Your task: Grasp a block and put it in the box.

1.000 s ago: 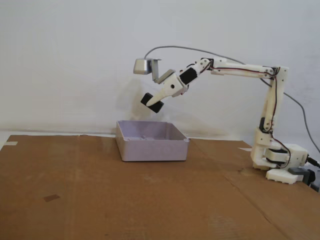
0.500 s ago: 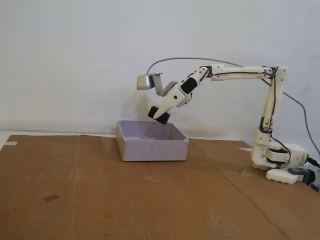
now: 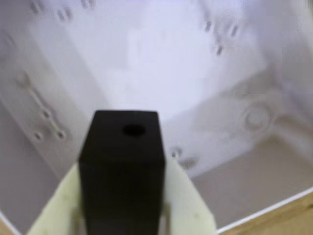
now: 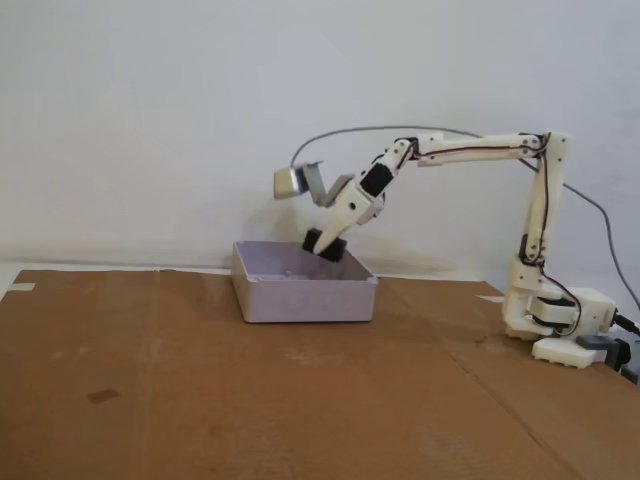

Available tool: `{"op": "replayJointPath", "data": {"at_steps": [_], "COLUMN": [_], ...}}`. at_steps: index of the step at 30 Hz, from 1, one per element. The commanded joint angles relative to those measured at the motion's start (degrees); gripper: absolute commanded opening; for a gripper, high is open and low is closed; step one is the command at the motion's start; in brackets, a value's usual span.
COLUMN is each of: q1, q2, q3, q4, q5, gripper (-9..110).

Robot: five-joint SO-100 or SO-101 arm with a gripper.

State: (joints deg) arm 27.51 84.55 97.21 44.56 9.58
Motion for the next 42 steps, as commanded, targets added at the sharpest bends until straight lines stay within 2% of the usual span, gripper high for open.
{"op": "replayJointPath", "data": {"at_steps": [1, 26, 42], "q1": [-0.53, -0.62, -0.62], "q2": [0.53, -14.41, -18.11], "q3": [-7.82, -22.85, -25.22], "q4": [3.25, 2.99, 2.9], "q5": [-0.62, -0.62, -0.53], "gripper": [0, 0, 0]}}
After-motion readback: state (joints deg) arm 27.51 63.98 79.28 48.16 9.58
